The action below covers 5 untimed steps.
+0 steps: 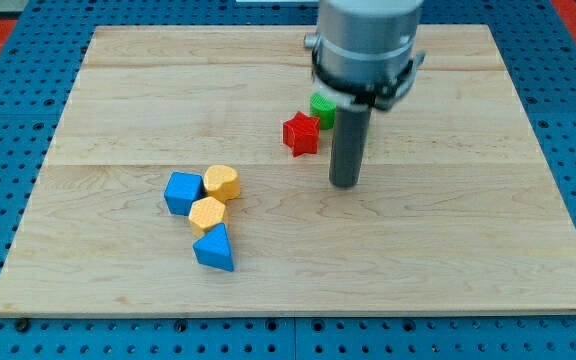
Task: Push the red circle closer to the red star
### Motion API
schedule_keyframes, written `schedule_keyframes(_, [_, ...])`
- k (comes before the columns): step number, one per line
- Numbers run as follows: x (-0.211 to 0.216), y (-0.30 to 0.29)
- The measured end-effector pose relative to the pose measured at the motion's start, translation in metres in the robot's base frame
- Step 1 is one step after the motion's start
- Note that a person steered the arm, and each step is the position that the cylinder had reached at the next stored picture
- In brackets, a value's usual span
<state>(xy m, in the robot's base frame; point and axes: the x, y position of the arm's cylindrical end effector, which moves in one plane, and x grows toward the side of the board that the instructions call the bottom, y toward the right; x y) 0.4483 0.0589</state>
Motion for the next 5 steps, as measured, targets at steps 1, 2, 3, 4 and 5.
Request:
schedule_keyframes(1, [-0.017, -0.045])
schedule_keyframes(2, [-0.045, -0.044])
schedule_keyframes(3, [-0.117, -0.066])
schedule_keyframes(4, [-0.146, -0.047])
schedule_keyframes(5, [-0.146, 0.041])
